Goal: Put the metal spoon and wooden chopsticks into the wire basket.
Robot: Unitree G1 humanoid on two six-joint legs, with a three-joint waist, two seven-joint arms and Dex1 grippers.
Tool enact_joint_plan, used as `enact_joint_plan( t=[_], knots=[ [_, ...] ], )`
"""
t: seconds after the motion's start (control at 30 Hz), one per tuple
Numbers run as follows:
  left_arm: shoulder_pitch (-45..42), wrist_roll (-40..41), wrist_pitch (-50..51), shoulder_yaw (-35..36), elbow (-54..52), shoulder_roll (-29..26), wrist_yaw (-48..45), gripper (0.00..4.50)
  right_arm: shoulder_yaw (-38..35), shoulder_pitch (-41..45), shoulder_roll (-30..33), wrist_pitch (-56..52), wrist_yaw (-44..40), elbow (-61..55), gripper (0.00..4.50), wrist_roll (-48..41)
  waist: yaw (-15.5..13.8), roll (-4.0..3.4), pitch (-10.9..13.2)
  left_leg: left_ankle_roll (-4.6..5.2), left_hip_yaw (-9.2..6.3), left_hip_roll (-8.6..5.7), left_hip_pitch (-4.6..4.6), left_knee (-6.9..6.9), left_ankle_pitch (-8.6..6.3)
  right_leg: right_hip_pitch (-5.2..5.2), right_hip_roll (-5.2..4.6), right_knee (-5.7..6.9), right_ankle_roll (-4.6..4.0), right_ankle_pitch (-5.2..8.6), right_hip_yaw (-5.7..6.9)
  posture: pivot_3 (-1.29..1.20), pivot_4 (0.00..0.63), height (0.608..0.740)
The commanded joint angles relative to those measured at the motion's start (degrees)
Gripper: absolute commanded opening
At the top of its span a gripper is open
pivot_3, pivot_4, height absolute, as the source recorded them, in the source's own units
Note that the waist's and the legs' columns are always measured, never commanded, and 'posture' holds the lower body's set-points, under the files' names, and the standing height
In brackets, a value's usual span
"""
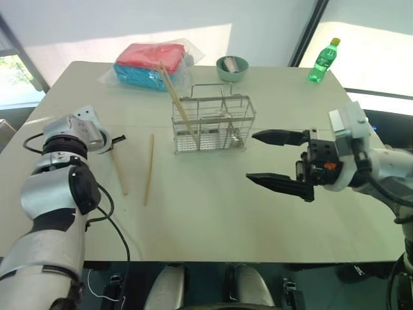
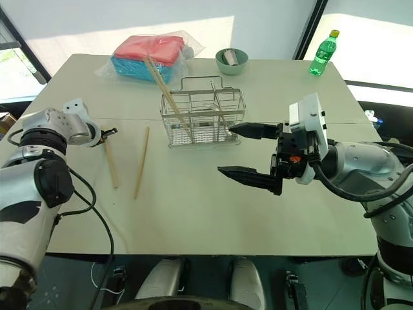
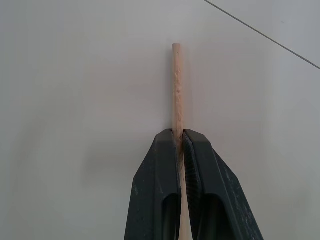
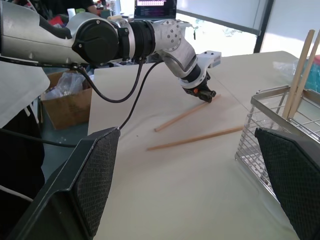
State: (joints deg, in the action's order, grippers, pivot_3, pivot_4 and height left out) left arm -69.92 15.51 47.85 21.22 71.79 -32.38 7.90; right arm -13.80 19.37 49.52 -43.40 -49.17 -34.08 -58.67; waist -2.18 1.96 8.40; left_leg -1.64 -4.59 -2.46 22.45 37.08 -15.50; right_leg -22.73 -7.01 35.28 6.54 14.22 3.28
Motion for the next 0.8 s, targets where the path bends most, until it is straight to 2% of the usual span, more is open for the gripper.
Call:
enact_joint_plan(
  t=[0.03,0.2,0.33,0.47,0.63,0.8],
  knots=[
    [-0.57,-1.28,-3.95,-0.62,-2.72,-1.95,-2.22,0.06,-2.32,-0.60,0.65,0.98,-0.15,0.18,4.50,-0.16,-0.02,0.01,0.00,0.00,0.00,0.01,0.00,0.00,0.00,0.00,0.00,0.00,0.00,0.00,0.00,0.00,0.150,0.667],
    [2.93,-1.68,-13.63,-1.82,-15.78,-4.12,-10.80,0.06,-3.48,-1.32,1.94,0.14,0.46,0.66,4.50,-0.51,0.04,0.01,0.03,-0.03,0.02,0.04,0.04,-0.01,0.01,-0.04,-0.02,-0.02,-0.02,-0.01,-0.01,0.00,0.150,0.667],
    [4.74,7.53,-16.96,7.81,-32.37,-2.19,-11.07,0.06,-4.20,-1.17,2.62,-0.57,0.80,0.94,4.50,-1.48,-0.10,0.01,0.04,-0.16,0.01,0.05,0.06,0.00,-0.05,-0.02,-0.10,-0.09,-0.06,-0.03,-0.02,0.00,0.150,0.667],
    [2.43,15.92,-17.51,10.83,-48.68,1.06,-14.53,0.06,-3.89,-1.48,2.25,-0.88,1.53,0.32,4.50,-1.51,-0.26,0.12,0.07,-0.18,-0.06,0.01,0.12,0.09,-0.06,0.07,-0.16,-0.15,-0.08,-0.05,0.02,0.00,0.150,0.667],
    [-2.75,22.07,-15.37,8.27,-58.85,5.96,-16.16,0.06,-3.64,-2.05,1.14,-1.16,3.57,-0.90,4.50,-2.53,-0.21,0.07,0.06,-0.08,-0.06,-0.07,0.03,0.10,0.03,0.20,-0.18,-0.18,-0.05,-0.06,0.07,0.00,0.150,0.667],
    [-0.81,22.94,-14.57,1.82,-63.56,10.66,-20.32,0.06,-4.71,-4.29,0.77,-1.15,5.51,-2.25,4.50,-3.65,-0.08,-0.13,0.02,0.00,-0.04,-0.04,-0.11,0.09,0.02,0.30,0.02,-0.12,-0.05,-0.06,0.06,0.00,0.150,0.667]
  ],
)
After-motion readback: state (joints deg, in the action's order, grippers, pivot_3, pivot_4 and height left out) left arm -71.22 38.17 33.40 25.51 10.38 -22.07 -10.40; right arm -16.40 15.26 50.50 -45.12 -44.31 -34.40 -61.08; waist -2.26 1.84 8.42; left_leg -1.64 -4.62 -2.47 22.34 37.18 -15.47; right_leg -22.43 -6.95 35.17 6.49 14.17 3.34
